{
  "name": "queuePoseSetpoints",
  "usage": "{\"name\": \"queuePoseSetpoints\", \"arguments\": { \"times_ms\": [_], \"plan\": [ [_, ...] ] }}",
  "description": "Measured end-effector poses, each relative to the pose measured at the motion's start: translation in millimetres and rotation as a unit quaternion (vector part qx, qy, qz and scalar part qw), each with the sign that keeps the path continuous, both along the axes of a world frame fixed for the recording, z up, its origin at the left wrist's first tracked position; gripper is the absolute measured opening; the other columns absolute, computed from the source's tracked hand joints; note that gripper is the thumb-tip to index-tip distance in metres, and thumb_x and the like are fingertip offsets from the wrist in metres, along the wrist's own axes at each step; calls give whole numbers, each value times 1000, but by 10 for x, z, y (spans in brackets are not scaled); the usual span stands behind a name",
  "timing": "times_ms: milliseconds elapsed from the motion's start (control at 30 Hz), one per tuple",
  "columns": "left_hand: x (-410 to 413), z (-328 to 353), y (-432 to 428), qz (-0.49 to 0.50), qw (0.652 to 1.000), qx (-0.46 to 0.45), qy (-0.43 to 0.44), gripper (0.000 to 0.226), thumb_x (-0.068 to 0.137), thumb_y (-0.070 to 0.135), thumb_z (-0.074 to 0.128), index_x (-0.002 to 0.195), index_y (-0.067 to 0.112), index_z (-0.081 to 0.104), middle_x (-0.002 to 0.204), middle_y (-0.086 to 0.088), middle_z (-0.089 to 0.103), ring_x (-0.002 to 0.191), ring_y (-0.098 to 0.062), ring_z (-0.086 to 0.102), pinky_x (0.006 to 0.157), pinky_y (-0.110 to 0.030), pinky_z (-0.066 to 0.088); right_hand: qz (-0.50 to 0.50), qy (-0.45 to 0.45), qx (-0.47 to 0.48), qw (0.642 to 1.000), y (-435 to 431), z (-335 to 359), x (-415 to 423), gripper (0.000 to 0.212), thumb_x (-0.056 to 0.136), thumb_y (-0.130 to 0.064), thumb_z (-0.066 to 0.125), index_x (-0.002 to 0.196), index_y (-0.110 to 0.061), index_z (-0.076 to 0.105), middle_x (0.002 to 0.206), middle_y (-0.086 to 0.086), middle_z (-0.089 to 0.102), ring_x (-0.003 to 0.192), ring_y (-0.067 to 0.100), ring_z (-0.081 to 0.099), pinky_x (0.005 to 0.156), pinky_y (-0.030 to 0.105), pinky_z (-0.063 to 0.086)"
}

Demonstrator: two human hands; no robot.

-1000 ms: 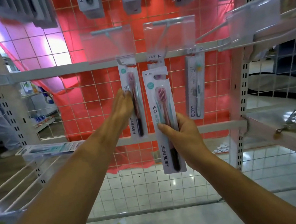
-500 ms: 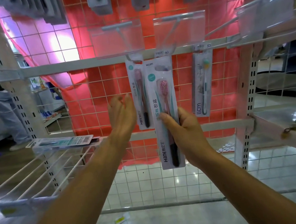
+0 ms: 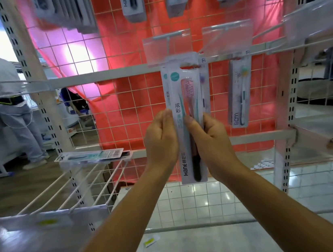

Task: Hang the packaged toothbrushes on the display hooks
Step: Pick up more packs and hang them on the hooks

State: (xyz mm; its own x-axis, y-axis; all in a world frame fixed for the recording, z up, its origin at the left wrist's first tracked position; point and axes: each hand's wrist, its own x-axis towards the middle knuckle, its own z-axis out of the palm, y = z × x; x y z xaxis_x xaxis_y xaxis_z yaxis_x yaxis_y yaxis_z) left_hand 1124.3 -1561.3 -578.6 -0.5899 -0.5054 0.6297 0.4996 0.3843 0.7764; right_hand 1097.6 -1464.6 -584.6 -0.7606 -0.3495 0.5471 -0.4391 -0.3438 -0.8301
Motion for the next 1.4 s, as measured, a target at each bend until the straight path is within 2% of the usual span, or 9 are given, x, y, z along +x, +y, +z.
{"name": "queuePoseSetpoints", "arguments": {
  "times_ms": [167, 300, 400, 667, 900, 1000, 1167, 1300, 1400],
  "plan": [
    [58, 135, -61, 37, 998, -34, 24, 22, 89, 38, 49, 80, 24, 64, 81, -5, 67, 76, -21, 62, 76, -45, 56, -47, 2, 13, 999, -86, 113, -5, 19, 97, -30, 53, 93, -15, 62, 80, 6, 66, 73, 16, 68, 63, 30, 58],
    [59, 160, -199, 30, 999, -40, 6, 20, 88, 40, 54, 81, 26, 67, 84, -5, 72, 83, -27, 68, 79, -52, 57, -63, -3, 36, 997, -160, 144, -30, 25, 96, -36, 53, 98, -13, 62, 87, 14, 67, 80, 28, 68, 71, 45, 60],
    [32, 183, -248, 17, 999, -45, -10, 22, 89, 42, 55, 83, 26, 69, 85, -3, 73, 84, -26, 70, 78, -52, 57, -73, 3, 29, 997, -200, 142, -44, 21, 96, -36, 53, 94, -17, 60, 80, 7, 65, 72, 19, 66, 67, 35, 59],
    [-52, 234, -338, 13, 996, -82, 31, 21, 95, 32, 55, 80, 23, 66, 73, 2, 66, 65, -11, 59, 63, -40, 55, -80, 54, 12, 995, -287, 185, -145, 22, 97, -33, 53, 98, -12, 61, 88, 19, 65, 81, 33, 66, 69, 53, 57],
    [-122, 147, -343, 30, 995, -91, 30, 30, 92, 36, 52, 88, 10, 68, 78, -8, 68, 68, -24, 62, 60, -39, 54, -99, 57, 30, 993, -325, 98, -269, 29, 97, -37, 52, 99, -8, 60, 86, 16, 66, 76, 30, 68, 65, 51, 58],
    [-160, 150, -350, 31, 996, -80, 13, 29, 89, 39, 52, 85, 15, 68, 79, -7, 68, 71, -27, 64, 64, -45, 57, -97, 44, 29, 994, -352, 80, -318, 26, 96, -37, 53, 97, -11, 59, 87, 18, 65, 78, 33, 67, 65, 51, 58],
    [-268, 132, -382, 44, 996, -83, -11, 29, 94, 37, 55, 88, 13, 70, 80, -9, 71, 74, -31, 67, 66, -53, 56, -141, 51, 29, 988, -398, 54, -448, 16, 94, -35, 57, 93, -19, 54, 79, 2, 62, 73, 19, 65, 62, 33, 59],
    [-409, 113, -475, 40, 996, -73, -40, 33, 93, 41, 55, 92, 13, 71, 86, -10, 72, 82, -32, 68, 71, -54, 55, -161, 69, 37, 984, -497, 23, -620, 33, 92, -40, 59, 90, -7, 59, 79, 15, 62, 73, 33, 64, 61, 49, 56],
    [-506, 126, -541, 48, 995, -66, -54, 29, 90, 43, 55, 96, 19, 71, 90, -2, 73, 88, -24, 69, 80, -52, 55, -162, 41, 61, 984, -589, 59, -780, 46, 85, -53, 57, 87, -8, 62, 81, 15, 66, 76, 32, 67, 65, 51, 57]
  ]
}}
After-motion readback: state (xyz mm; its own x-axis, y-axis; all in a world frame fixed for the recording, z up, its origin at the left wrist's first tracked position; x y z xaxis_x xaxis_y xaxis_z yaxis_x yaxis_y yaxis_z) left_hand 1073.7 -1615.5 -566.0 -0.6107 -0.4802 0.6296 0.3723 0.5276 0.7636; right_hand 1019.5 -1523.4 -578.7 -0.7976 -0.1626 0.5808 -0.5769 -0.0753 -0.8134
